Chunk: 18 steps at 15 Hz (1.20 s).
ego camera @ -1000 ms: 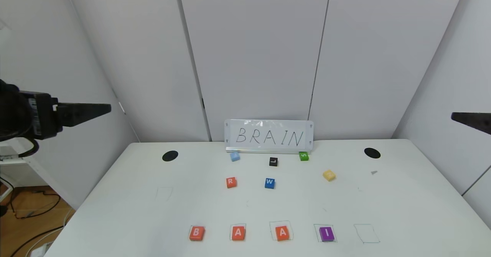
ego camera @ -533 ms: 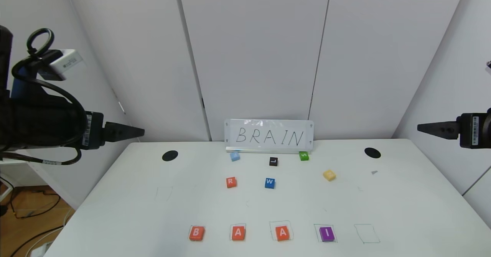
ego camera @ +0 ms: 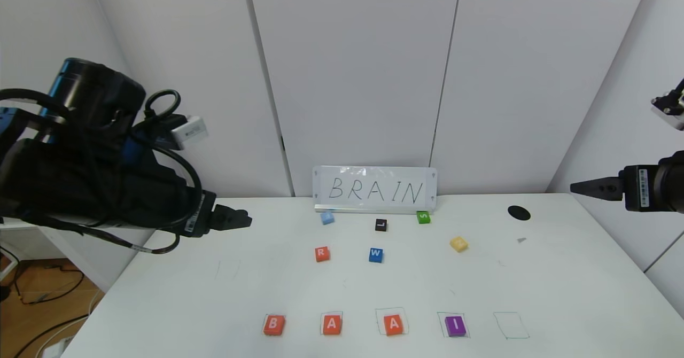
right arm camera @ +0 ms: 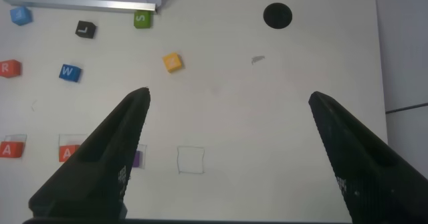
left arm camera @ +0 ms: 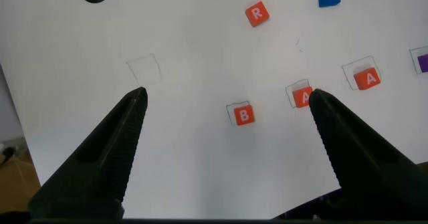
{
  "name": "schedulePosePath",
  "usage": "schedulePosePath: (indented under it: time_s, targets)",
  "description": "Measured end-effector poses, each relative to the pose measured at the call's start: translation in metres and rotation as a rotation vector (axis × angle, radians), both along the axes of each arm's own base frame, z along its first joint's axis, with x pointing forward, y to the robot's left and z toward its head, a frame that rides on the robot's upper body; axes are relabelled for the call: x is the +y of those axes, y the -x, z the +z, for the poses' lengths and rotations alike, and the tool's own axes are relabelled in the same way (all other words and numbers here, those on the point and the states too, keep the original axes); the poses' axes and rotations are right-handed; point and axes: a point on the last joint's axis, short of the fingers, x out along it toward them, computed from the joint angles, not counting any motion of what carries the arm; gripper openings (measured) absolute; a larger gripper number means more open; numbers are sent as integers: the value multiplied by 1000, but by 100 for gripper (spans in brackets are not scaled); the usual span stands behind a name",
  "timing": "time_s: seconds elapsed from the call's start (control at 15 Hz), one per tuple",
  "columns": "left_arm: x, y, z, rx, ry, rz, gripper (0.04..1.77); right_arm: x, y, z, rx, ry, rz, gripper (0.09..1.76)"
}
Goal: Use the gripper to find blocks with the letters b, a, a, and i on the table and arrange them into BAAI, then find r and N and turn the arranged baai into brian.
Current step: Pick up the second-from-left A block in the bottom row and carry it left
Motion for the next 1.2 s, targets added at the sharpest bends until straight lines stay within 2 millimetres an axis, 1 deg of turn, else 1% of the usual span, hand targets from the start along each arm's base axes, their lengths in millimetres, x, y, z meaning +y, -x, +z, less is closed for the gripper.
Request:
schedulePosePath:
  time_s: [0.27,0.47,0.6,1.0,1.2]
  targets:
    - [-49,-5,-11,45,1,30,172,11,-2,-6,25,-27,24,171]
    - [-80,-8,-31,101,-12,66,172,12,-3,-8,33,-28,29,171]
    - [-99,-9,-47,147,-3,101,172,10,-4,-6,26,-29,20,171]
    - [-138,-18,-98,270,-25,167,172,6,-3,-2,11,-31,3,171]
    - [-153,-19,-120,320,-50,149,172,3,-3,0,1,-40,-15,171]
